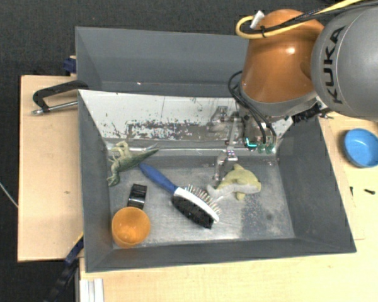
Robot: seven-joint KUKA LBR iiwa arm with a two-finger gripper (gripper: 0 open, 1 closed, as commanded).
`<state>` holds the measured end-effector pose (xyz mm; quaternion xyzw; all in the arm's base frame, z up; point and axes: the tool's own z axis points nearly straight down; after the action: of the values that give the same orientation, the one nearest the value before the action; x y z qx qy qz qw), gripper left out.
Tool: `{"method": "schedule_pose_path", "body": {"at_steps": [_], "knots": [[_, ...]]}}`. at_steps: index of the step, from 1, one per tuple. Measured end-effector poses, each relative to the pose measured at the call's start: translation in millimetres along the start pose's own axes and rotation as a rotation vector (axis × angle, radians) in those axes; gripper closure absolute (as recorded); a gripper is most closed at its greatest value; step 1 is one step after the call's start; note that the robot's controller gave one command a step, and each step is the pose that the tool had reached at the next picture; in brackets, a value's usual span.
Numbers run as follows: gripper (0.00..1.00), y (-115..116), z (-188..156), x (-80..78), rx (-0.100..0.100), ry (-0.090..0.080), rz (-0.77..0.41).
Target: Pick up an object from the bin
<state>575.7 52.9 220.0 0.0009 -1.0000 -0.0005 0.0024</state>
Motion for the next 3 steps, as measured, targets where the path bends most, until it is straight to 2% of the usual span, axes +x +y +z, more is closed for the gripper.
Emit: {"method": "schedule_pose_path", "body": {"at_steps": [1, 2, 3], "knots": [[0.00, 51.1, 149.5, 60.6, -0.003, -0.011, 0.186], [0.00, 41.1, 118.8, 65.6, -0.003, -0.010, 0.288], [0.00, 44.0, 105.8, 66.2, -0.003, -0.010, 0.411]]}}
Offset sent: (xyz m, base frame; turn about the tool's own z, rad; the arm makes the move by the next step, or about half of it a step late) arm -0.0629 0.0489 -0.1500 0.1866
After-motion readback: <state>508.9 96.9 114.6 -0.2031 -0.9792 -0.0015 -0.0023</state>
